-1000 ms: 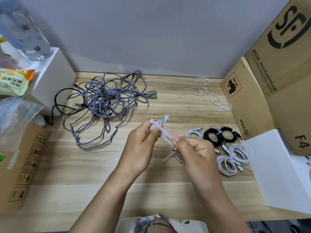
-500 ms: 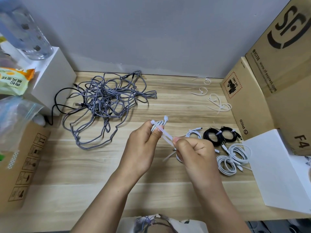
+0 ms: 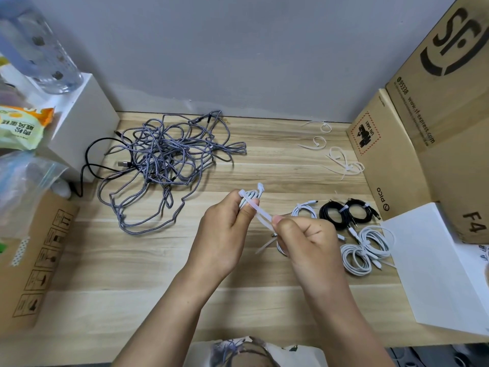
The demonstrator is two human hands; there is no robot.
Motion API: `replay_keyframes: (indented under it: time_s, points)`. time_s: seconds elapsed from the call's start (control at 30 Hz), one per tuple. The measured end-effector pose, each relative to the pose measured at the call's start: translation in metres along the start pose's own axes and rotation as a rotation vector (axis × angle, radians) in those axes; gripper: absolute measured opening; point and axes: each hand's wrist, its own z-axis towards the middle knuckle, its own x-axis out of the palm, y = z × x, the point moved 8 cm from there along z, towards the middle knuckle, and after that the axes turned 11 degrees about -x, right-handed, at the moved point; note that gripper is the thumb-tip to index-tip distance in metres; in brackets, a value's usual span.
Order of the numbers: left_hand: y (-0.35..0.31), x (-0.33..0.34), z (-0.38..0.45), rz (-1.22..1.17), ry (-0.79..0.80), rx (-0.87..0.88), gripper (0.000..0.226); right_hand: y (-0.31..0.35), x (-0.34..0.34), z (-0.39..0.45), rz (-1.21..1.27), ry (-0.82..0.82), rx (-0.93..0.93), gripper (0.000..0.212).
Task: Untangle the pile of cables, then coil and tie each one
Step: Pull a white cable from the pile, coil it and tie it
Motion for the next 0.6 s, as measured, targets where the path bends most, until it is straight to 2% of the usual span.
replay_keyframes:
  time_s: [0.2, 0.43, 0.6]
  points:
    - [-0.0026, 0.0002, -0.0002, 0.092, -0.044, 0.047, 0.036, -0.0021, -0.0002, 0.0002, 0.024, -0.017, 0.023, 0.043]
    - [0.0000, -0.0013, 0.0006, 0.035, -0.029, 0.034, 0.037, -0.0031, -0.0016, 0.0006, 0.023, -0.023, 0.016, 0.043]
    - [0.0008, -0.0002, -0.0002, 0.110, -0.031, 0.048, 0.035, -0.0009, -0.0007, 0.0005, 0.025, -0.002, 0.010, 0.045]
